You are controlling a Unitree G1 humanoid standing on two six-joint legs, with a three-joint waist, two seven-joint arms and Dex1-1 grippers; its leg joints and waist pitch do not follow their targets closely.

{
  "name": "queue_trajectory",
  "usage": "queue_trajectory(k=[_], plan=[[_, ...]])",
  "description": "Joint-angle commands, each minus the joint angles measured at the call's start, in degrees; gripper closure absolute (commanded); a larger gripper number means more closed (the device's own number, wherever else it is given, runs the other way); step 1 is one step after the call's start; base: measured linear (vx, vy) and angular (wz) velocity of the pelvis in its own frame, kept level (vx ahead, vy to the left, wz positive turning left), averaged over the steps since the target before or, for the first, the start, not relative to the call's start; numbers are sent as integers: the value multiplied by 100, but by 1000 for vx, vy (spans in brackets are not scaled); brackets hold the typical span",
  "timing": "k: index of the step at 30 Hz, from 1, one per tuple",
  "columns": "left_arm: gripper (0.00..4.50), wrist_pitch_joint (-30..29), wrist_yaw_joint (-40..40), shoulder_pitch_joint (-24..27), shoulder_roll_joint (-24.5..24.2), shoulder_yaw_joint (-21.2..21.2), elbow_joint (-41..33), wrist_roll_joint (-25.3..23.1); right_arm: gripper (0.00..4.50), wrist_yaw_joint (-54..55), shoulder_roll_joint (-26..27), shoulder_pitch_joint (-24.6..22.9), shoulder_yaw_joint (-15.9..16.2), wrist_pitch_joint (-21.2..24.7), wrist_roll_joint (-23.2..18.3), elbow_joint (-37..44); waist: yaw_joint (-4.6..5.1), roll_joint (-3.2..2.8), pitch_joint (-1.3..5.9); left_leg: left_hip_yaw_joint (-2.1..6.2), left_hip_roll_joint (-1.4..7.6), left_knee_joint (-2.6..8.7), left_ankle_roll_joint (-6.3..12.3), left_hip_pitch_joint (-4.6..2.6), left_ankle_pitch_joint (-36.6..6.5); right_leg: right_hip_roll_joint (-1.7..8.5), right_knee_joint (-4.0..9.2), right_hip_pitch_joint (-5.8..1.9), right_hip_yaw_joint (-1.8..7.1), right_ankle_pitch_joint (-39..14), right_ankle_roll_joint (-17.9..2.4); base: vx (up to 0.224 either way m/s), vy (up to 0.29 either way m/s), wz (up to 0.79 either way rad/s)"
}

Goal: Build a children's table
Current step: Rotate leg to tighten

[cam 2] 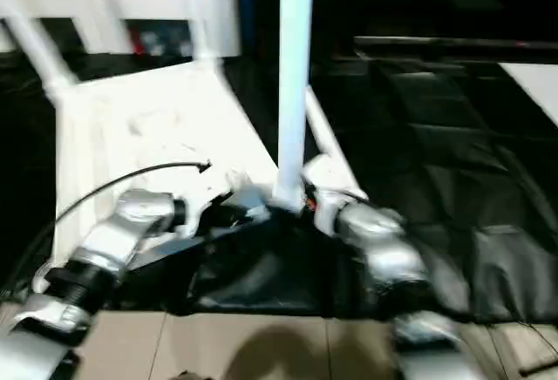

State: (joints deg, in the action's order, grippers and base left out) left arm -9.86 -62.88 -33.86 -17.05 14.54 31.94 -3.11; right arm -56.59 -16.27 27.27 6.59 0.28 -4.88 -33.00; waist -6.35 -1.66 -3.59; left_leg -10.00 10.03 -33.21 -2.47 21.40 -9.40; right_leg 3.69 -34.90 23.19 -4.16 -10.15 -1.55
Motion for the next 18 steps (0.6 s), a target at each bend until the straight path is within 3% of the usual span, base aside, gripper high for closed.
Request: queue_trajectory(k=[1,3,7,9,18], plan=[[450,195,-150,-140,84,71,-126,149,7,-564,76,-40,363,11,-149,280,-11,36,411,88,325,325,459,-59,-1235,496,475,-299,290,-1401,-1176,0,0,0],[450,223,-399,-149,-37,101,-112,184,22,-893,-63,-57,385,74,-240,386,-45,31,402,94,337,338,367,-85,-1435,499,505,-284,293,-1696,-1125,0,0,0],[450,243,-600,-162,-157,109,-95,237,48,-1199,-217,-83,463,194,-336,571,-64,22,406,98,352,348,307,-96,-1509,504,490,-267,305,-1630,-1158,0,0,0],[450,251,-694,-161,-205,122,-84,261,63,-1323,-273,-101,525,273,-347,658,-77,47,406,99,351,350,304,-84,-1458,511,481,-274,308,-1568,-1162,0,0,0],[450,284,-781,-128,-246,123,-83,276,134,-1438,-267,-88,568,344,-304,674,-157,60,413,103,345,339,295,-69,-1308,527,479,-279,304,-1701,-1055,0,0,0]])
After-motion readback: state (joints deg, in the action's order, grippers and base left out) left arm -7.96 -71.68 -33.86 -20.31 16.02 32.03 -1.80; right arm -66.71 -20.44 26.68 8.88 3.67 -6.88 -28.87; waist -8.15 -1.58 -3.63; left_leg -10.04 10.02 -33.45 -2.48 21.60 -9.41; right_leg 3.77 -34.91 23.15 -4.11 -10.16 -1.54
